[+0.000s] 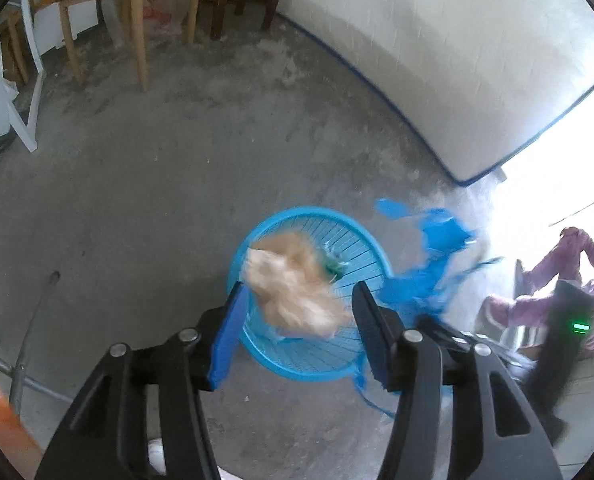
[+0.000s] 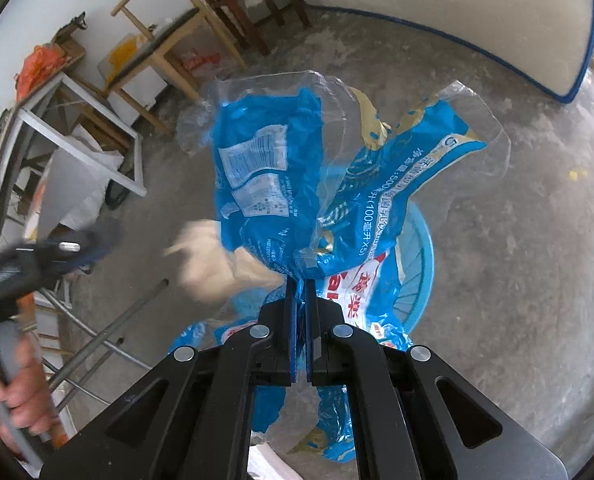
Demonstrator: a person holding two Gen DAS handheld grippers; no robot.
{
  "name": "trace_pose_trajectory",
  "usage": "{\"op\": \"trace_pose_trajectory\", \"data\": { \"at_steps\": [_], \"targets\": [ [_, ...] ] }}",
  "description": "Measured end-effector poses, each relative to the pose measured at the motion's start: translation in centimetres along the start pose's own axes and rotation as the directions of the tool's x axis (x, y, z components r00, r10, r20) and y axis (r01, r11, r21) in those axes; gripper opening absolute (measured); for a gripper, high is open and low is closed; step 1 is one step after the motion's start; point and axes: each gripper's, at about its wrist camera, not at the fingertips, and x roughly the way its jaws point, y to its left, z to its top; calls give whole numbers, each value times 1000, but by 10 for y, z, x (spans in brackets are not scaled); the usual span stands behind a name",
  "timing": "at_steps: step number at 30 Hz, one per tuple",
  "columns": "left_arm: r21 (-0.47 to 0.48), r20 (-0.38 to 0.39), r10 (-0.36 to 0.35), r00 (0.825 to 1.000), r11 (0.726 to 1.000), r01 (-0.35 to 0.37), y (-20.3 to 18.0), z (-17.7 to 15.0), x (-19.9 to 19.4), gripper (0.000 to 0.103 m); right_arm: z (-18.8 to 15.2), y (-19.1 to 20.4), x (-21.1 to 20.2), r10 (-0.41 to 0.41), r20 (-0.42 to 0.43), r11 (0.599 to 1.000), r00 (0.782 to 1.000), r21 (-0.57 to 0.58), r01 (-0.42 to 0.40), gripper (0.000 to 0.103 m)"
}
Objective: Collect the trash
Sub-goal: 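Open both grippers over the wastebasket to drop paper and wrap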
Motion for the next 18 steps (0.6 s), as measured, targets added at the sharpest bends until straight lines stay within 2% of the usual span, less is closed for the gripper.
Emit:
{"op": "trace_pose_trajectory", "data": {
  "at_steps": [4,7,12,15,18],
  "targets": [
    [23,73,-27,997,999,26,4,-13,-53,52,4,7,18,1,-33,1000,999,-24,-1,2],
    [79,123,-8,992,997,-1,2,-29,-96,53,6,17,46,7,-76,999,997,-53,-11,2],
    [178,164,16,986,983,-46,2,-75,-169,59,2,38,124,-2,-205,994,979,-106,-21,2],
    [203,167,18,986,978,-53,11,-103,-201,61,-4,36,175,5,-307,998,952,-64,-26,3],
    [179,202,103,974,974,-140,33,-135,-238,62,-9,27,211,25,-392,1000,920,4,-26,4]
  ]
}}
